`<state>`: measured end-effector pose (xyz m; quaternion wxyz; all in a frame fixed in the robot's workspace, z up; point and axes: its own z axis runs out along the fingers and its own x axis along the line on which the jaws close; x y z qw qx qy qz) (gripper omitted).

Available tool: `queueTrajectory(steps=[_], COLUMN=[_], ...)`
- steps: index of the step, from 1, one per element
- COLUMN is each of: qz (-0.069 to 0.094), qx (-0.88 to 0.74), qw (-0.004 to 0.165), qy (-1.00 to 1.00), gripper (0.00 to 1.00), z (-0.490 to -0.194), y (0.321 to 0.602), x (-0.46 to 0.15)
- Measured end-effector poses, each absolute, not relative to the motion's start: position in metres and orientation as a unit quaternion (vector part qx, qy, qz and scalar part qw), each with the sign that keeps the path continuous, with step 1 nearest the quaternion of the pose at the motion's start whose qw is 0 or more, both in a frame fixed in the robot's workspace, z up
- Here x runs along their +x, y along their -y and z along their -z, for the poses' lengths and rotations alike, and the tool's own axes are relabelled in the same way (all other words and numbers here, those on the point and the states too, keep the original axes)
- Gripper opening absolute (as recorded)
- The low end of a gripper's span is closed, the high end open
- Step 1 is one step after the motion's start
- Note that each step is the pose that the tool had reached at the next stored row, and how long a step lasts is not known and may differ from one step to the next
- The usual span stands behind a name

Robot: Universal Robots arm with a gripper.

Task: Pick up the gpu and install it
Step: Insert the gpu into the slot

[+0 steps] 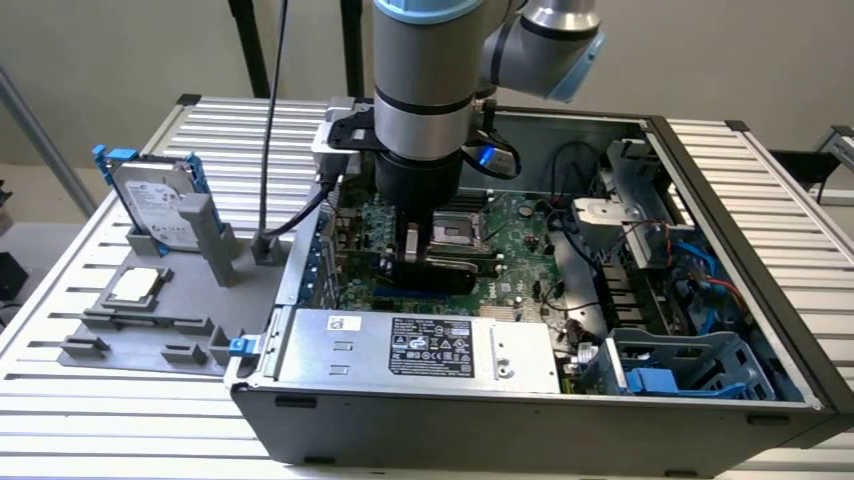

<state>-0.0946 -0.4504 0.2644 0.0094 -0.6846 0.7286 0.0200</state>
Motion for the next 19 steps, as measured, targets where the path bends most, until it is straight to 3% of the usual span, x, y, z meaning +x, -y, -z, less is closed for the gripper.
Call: queueTrajectory(steps=[19], qz=[-0.018], qx=[-0.686], qw=[0.011], qy=[-0.727], gripper=[0.27], z=[-0.26], y=[0.4471], x=[-0.098])
